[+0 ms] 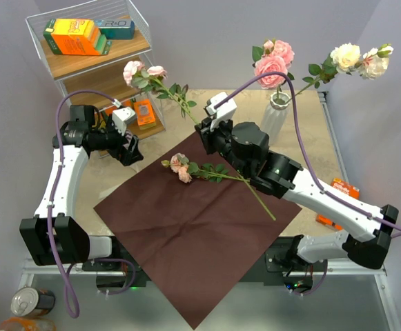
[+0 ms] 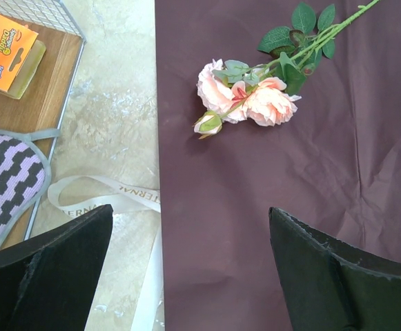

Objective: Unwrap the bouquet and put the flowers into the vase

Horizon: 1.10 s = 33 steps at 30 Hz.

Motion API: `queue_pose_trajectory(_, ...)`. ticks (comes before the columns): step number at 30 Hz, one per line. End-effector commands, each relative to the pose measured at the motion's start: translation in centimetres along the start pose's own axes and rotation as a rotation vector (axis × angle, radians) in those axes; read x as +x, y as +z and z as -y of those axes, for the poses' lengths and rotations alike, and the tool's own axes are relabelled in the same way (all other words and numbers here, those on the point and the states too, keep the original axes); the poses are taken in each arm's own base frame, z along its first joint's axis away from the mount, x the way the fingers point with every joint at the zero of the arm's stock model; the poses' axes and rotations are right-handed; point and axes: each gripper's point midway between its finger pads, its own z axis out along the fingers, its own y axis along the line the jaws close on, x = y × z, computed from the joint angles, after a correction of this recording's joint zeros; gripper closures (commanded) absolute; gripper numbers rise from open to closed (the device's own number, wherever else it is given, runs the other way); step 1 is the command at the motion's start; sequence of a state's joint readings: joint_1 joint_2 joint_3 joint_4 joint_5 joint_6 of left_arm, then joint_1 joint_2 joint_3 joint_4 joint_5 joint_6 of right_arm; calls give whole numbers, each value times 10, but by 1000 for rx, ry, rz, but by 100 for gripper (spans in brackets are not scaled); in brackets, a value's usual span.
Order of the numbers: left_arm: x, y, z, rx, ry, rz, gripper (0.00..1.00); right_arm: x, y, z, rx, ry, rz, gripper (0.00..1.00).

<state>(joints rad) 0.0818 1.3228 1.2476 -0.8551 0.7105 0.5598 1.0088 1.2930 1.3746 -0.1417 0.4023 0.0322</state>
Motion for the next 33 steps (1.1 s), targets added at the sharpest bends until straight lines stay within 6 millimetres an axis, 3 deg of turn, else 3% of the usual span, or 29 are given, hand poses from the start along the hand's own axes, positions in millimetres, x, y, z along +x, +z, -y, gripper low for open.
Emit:
queue_pose_trajectory(1, -12, -8, 4, -4, 11, 31, 1, -31, -19, 11, 14, 18, 84, 94)
queue_pose_trajectory(4, -10, -8, 5, -1, 14, 27, 1, -6, -23, 16, 34, 23, 59, 94)
queue_pose_trajectory(7, -9, -9, 7, 4, 16, 24, 1, 40, -19, 16, 38, -13, -44, 96)
queue_pose_trajectory(8, -9, -9, 8, 5, 16, 25, 1, 65, -19, 14, 27, -26, -94, 97)
queue_pose_trajectory(10, -10, -11, 9, 2, 26, 30, 1, 89, -23, 12, 10, -14, -138, 98)
queue_pose_trajectory(11, -11, -12, 9, 0, 29, 32, 1, 114, -26, 11, 2, -24, -185, 99)
queue_pose_trajectory(16, -14, -14, 10, 1, 35, 42, 1, 179, -43, 0, -93, -43, -336, 100)
queue_pose_trajectory(24, -18, -16, 9, -7, 41, 48, 1, 246, -45, -25, -216, -43, -498, 100)
queue_pose_trajectory(26, -16, -16, 9, -11, 42, 46, 1, 264, -41, -30, -230, -51, -548, 87)
queue_pose_trajectory(28, -15, -16, 8, -16, 44, 41, 1, 274, -36, -38, -260, -52, -583, 81)
queue_pose_trajectory(29, -15, -16, 8, -18, 49, 40, 1, 288, -34, -41, -265, -60, -627, 75)
queue_pose_trajectory(32, -14, -17, 8, -26, 55, 39, 1, 301, -26, -49, -287, -73, -667, 68)
queue_pose_trajectory(33, -14, -17, 8, -26, 55, 39, 1, 314, -23, -52, -296, -83, -694, 65)
